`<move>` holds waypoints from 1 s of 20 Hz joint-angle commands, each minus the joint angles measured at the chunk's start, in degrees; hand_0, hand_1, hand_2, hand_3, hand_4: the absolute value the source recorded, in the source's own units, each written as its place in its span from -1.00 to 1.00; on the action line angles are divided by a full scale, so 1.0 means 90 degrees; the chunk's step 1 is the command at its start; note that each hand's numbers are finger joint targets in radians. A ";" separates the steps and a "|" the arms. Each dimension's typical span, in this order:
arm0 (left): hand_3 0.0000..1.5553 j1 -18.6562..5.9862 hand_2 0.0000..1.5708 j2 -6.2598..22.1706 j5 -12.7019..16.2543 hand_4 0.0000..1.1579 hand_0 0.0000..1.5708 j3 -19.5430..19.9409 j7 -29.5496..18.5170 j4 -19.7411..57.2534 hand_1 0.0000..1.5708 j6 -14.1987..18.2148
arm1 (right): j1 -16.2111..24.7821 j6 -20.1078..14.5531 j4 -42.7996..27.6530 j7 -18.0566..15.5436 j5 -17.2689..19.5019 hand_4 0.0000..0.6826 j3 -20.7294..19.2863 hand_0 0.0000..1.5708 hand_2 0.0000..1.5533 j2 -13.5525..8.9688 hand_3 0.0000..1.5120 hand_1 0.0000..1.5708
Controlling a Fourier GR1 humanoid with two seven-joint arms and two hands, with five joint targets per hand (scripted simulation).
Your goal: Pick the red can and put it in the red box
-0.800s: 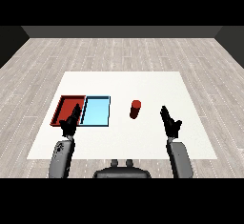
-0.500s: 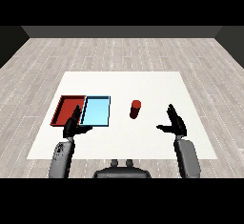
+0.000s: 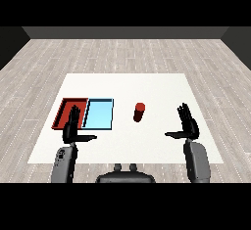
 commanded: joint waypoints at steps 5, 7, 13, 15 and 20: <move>-1.00 0.0172 -1.00 0.0191 0.0322 -1.00 -1.00 0.0249 -0.0618 0.0092 -1.00 -0.0483 | 0.0070 0.0530 0.0514 -0.0695 -0.0055 -1.00 -0.0272 -1.00 -1.00 -0.0153 -1.00 -1.00; -1.00 0.0136 -1.00 -0.0034 -0.0013 -1.00 -1.00 0.0013 -0.0576 0.0116 -1.00 -0.0160 | -0.0163 0.0060 -0.0320 0.0064 -0.0005 -1.00 -0.0079 -1.00 -1.00 0.0023 -1.00 -1.00; -1.00 0.0231 -1.00 -0.0283 -0.0181 -1.00 -1.00 -0.0204 -0.0690 -0.0049 -1.00 0.0043 | -0.0541 0.0230 0.0471 -0.0113 -0.0050 -1.00 -0.0217 -1.00 -1.00 0.0003 -1.00 -1.00; -1.00 -0.0050 -1.00 -0.0062 0.0048 -1.00 -1.00 0.0069 -0.0485 0.0104 -1.00 -0.0107 | -0.0117 0.0202 0.0141 -0.0096 -0.0007 -1.00 -0.0075 -1.00 -1.00 0.0217 -1.00 -1.00; -1.00 0.0253 -1.00 -0.0276 -0.0157 -1.00 -1.00 -0.0211 -0.0642 -0.0032 -1.00 -0.0002 | -0.0540 -0.0006 0.0294 0.0313 -0.0165 -1.00 0.0051 -1.00 -1.00 0.0446 -1.00 -1.00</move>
